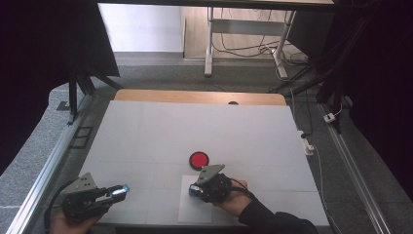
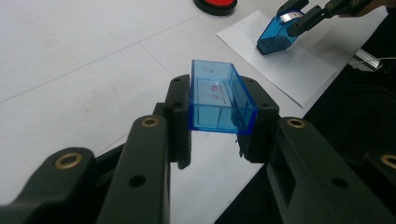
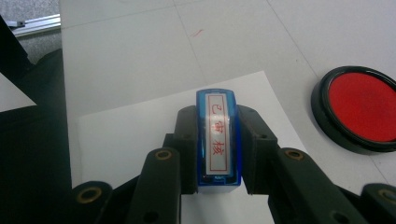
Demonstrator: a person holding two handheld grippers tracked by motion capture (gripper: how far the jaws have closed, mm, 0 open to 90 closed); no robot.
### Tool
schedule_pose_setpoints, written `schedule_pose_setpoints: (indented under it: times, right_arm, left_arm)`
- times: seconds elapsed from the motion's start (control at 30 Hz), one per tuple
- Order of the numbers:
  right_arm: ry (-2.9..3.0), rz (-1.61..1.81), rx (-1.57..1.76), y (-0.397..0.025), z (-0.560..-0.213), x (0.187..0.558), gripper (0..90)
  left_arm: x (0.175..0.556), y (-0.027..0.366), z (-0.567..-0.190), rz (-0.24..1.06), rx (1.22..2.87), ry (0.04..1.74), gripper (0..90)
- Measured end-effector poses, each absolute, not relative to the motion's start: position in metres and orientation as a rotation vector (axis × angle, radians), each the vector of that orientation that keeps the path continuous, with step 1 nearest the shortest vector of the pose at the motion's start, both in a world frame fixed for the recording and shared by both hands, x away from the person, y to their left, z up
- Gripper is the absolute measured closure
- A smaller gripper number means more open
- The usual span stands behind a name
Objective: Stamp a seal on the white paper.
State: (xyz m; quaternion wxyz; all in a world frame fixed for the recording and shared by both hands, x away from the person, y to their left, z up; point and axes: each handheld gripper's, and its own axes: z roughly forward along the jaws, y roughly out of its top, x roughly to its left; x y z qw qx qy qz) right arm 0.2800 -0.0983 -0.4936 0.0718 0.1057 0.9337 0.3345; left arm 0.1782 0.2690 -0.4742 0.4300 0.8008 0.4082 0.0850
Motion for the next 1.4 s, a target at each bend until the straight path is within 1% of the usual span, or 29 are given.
schedule_pose_setpoints:
  times: [1.4]
  right_arm:
    - [2.797,1.034,0.329,-0.1006,-0.4965,0.2802,72.1]
  left_arm:
    - [0.179,0.2684,-0.4745,0.21,2.003,1.019,67.6]
